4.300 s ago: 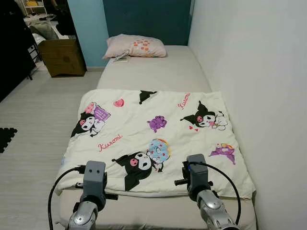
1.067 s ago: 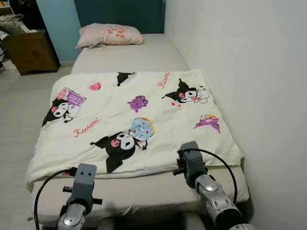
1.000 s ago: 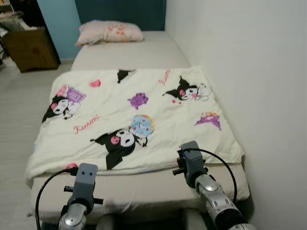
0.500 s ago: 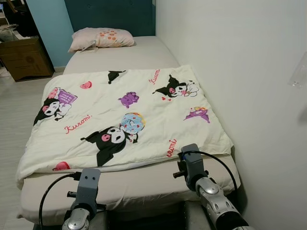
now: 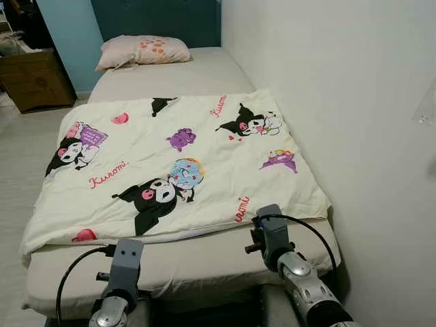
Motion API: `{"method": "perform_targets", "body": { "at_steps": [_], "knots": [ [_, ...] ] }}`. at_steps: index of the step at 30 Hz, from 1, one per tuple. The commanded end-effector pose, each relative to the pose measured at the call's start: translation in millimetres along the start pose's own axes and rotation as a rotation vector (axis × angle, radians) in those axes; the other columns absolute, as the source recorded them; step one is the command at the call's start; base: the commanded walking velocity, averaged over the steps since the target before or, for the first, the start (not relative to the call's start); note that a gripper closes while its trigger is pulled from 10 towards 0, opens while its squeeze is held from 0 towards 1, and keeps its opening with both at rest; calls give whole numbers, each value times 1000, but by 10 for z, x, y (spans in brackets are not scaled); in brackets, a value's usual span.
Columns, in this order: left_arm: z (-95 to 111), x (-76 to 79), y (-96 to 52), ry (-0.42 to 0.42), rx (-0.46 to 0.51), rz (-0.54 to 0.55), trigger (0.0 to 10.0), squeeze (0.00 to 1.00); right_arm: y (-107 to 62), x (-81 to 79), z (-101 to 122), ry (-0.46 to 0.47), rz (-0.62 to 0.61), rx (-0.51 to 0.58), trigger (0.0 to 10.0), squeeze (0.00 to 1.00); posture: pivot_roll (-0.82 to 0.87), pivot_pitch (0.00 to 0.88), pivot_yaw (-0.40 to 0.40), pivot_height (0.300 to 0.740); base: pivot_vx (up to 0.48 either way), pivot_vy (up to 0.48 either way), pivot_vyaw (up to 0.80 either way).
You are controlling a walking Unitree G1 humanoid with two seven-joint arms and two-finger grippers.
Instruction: Clean up the room
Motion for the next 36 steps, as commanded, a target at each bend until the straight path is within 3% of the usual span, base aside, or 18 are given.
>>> {"method": "perform_targets", "body": {
  "at_steps": [1, 9, 36],
  "knots": [
    [-57, -22, -29, -21, -24, 16, 10000, 0, -3, -44, -22, 9, 12, -4, 10000, 0, -29, 134, -25, 578, 0, 0, 0],
    [-18, -19, -15, -33, -3, 14, 10000, 0, -13, -76, 97, 27, 41, 82, 10000, 0, -28, 129, -22, 592, 0, 0, 0],
    [23, 17, -12, -64, 23, 33, 10000, 0, -26, -202, 103, 13, 89, 109, 10000, 0, -25, 107, -11, 697, 0, 0, 0]
  ]
}}
Point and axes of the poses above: a point about 5 cm out from each wrist's last joint towards the gripper, its own y axis pointing out of the wrist towards the gripper, its own z axis along the axis of the wrist's last joint, x = y × z, the point moved 1 cm from there along y, pointing out of the wrist towards the gripper, and after that the axes turned 3 degrees about y, right-handed, at the moved point
